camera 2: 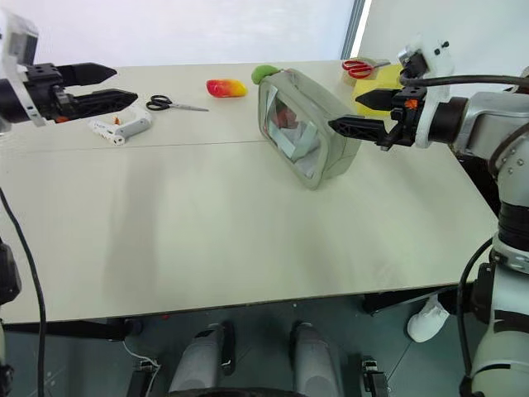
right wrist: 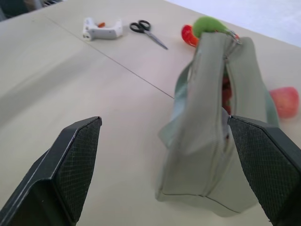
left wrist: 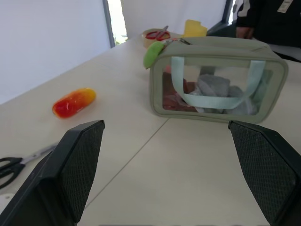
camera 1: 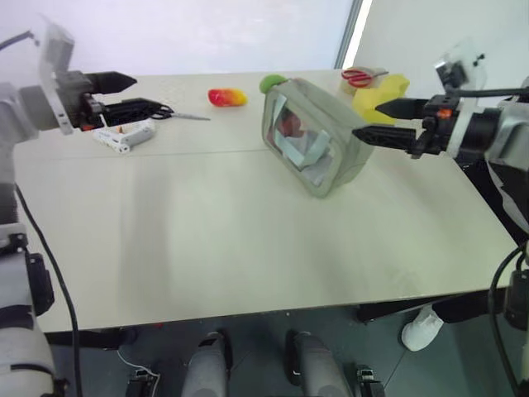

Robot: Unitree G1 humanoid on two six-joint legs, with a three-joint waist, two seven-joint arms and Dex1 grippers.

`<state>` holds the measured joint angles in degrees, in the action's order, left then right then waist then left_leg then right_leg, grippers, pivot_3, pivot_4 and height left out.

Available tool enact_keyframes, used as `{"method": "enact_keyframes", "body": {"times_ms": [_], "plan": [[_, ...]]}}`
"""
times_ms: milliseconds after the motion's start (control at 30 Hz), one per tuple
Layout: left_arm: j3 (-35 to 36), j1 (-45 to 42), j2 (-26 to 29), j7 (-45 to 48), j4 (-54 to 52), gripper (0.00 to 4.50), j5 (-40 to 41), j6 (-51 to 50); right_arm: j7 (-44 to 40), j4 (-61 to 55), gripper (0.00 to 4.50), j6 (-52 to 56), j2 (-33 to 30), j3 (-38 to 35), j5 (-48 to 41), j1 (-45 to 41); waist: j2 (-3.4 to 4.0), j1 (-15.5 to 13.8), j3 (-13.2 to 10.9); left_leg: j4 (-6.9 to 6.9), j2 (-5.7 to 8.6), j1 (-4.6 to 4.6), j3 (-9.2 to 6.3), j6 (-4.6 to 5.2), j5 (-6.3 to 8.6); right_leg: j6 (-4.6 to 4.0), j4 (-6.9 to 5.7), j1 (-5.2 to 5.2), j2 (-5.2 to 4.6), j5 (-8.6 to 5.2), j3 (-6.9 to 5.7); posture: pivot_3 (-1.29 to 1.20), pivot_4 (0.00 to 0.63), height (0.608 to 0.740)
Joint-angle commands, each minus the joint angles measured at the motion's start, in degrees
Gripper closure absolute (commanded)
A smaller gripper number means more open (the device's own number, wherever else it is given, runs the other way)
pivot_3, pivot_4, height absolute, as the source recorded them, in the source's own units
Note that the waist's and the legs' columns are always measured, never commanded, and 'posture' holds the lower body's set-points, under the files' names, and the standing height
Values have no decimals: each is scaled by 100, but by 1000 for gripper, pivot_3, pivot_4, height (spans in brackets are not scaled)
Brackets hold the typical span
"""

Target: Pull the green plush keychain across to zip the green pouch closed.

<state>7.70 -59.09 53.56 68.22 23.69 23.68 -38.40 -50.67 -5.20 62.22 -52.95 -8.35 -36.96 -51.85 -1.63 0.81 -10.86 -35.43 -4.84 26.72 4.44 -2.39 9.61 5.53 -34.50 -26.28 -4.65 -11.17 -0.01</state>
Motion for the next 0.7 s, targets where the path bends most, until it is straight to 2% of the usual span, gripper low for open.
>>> {"method": "enact_keyframes", "body": {"times_ms": [33, 233, 500, 700], "plan": [[11, 83, -1, 104, -93, 0, 45, 51, 103, -153, 36, -77, -5, -75, 6, 33, 0, 0, 0, -8, 0, 1, 0, 0, 0, 0, -7, -1, 0, 0, 0, 0, 150, 740], [69, -72, -112, -221, 49, 0, -100, 211, 490, 16, 36, -186, 188, -62, 161, -152, 0, 1, 0, -68, -2, 12, -5, 0, 1, -2, -60, -9, -2, 0, 3, 0, 150, 740], [-1, 163, -303, -217, -696, 0, 74, 111, 676, 205, 36, -327, 337, 416, 547, -629, 0, 8, 0, -69, -2, 7, -4, 0, 1, -9, -64, -7, -3, 4, 6, 0, 150, 740], [-24, 282, -744, -445, -1328, 0, 267, -107, 1152, 666, 36, -821, 1066, 810, 1071, -872, 0, 17, 0, -73, -2, 8, -4, 1, -1, -7, -71, -8, -1, 4, 7, 0, 150, 740]]}}
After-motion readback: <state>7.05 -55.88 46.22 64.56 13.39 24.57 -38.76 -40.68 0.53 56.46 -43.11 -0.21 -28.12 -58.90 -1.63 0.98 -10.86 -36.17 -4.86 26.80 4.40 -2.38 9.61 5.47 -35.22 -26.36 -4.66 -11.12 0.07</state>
